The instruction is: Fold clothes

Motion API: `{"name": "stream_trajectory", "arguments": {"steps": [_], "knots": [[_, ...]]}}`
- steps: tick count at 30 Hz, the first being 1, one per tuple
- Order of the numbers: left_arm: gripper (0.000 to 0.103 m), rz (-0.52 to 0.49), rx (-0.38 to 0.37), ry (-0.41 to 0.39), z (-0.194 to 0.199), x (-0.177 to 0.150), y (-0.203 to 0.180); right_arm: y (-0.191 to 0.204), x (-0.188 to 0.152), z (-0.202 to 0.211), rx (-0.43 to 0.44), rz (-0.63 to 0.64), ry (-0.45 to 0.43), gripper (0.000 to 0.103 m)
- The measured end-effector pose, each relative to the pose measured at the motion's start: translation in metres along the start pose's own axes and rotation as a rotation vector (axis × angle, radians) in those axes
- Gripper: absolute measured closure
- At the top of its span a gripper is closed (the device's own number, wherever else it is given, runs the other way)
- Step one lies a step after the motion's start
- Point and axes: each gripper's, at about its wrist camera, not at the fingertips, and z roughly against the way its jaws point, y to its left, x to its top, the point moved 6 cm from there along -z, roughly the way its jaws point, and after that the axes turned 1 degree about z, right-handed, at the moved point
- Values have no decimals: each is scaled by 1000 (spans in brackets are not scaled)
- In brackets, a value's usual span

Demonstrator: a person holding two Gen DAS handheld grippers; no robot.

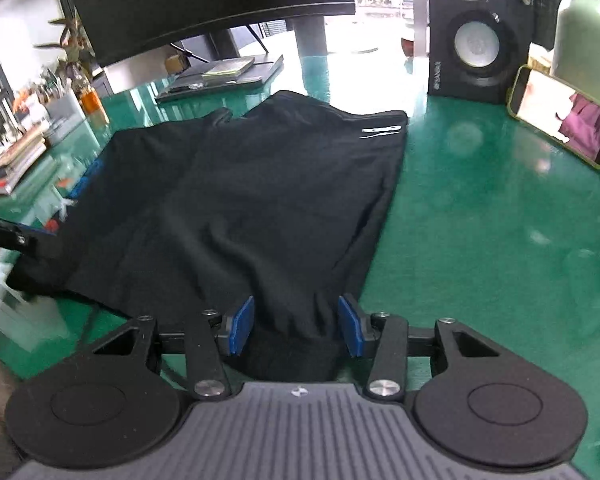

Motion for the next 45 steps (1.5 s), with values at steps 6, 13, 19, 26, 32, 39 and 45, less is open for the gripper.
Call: {"name": "stream_trajectory", "arguments": {"steps": [6, 13, 19, 26, 32, 39, 45], "knots": [[6, 5, 6, 17, 9, 9, -6, -22, 1, 11, -24, -90, -13, 54], [6, -370, -102, -60, -39, 113, -108, 17, 5, 18, 171, -67, -65, 54], [15, -677, -178, 43, -134, 139, -210, 34, -3, 0, 78, -30, -34, 54], [8, -693, -63, 33, -185, 138, -219, 42, -17, -1, -6, 23, -13, 46], [8, -641, -48, -51, -176, 160, -204, 39, -20, 0, -46, 54, 28, 31], [1, -390, 38, -172, -93, 209, -77, 21, -3, 16, 14, -102, -29, 24], [2, -311, 147, -85, -57, 179, 12, 24, 33, 6, 199, -147, -94, 24]]}}
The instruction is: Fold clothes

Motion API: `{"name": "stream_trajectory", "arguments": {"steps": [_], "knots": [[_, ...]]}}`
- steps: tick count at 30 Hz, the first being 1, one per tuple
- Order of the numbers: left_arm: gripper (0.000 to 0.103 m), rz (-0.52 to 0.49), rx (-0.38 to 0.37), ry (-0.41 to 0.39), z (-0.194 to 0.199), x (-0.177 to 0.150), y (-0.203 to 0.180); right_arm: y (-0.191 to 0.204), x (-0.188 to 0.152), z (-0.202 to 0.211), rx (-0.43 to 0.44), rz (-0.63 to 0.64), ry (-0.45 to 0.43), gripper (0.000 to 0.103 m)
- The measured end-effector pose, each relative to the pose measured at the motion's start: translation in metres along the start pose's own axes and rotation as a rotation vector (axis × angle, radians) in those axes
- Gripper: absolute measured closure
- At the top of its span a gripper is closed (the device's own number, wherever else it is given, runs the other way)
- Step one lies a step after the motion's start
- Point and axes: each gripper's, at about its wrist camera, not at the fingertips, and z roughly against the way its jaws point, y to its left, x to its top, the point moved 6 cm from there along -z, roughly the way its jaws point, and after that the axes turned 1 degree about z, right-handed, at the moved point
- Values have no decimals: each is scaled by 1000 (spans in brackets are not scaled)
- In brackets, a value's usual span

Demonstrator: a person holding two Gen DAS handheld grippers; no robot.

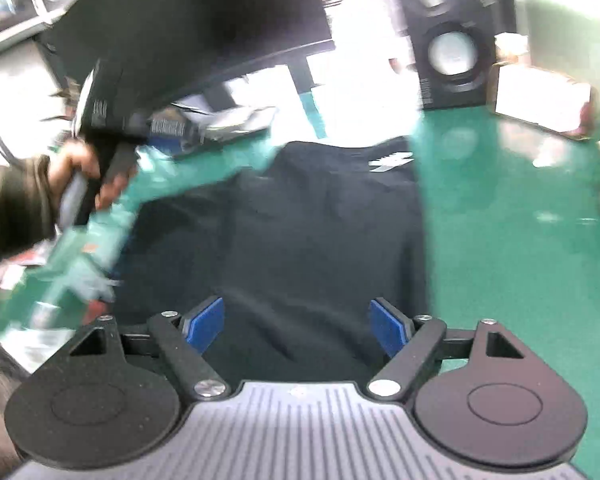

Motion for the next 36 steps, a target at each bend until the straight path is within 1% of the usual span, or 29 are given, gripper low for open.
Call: {"name": "stream_trajectory", "arguments": {"steps": [2, 3, 4, 5, 6, 7, 9, 12, 14, 16, 18, 20, 27, 29, 30, 31, 33, 35, 36], "knots": [[2, 31, 5, 18, 8, -21, 7, 12, 11, -14, 84, 29, 3, 27], [2, 40, 7, 23, 10, -27, 9, 27, 18, -27, 141, 72, 11, 29], [2, 40, 11, 24, 10, -29, 8, 39, 20, -34, 176, 102, 18, 33], [2, 38, 19, 24, 9, -31, 6, 57, 21, -48, 220, 157, 44, 42], [2, 38, 25, 23, 8, -34, 4, 70, 21, -60, 246, 205, 69, 47], [2, 39, 24, 23, 7, -35, 1, 78, 21, -66, 249, 236, 84, 53], [2, 42, 23, 24, 4, -38, -3, 100, 14, -90, 229, 369, 146, 56], [2, 21, 43, 67, -9, -42, -2, 111, 6, -102, 185, 463, 178, 56], [0, -2, 61, 74, -12, -45, -2, 112, 0, -104, 157, 509, 187, 56], [0, 3, 68, 76, -13, -44, -3, 114, -5, -104, 133, 549, 193, 55], [0, 0, 70, 87, -15, -43, -3, 118, -11, -100, 124, 563, 192, 52], [0, -4, 67, 94, -15, -42, -3, 121, -17, -94, 120, 570, 193, 47], [1, 8, 80, 102, -15, -38, -2, 126, -24, -94, 120, 575, 205, 42], [1, 32, 64, 77, -2, -37, 0, 128, -26, -95, 127, 579, 213, 32], [1, 48, 60, 61, 5, -37, 3, 128, -27, -93, 135, 568, 218, 31], [1, 70, 66, 48, 14, -39, 8, 128, -27, -93, 141, 554, 218, 32], [1, 124, 83, 29, 32, -46, 18, 118, -16, -86, 162, 447, 168, 33], [1, 157, 84, 29, 48, -56, 22, 105, 2, -89, 112, 370, 134, 34], [1, 162, 88, 40, 57, -66, 20, 98, 10, -90, 81, 334, 120, 37]]}}
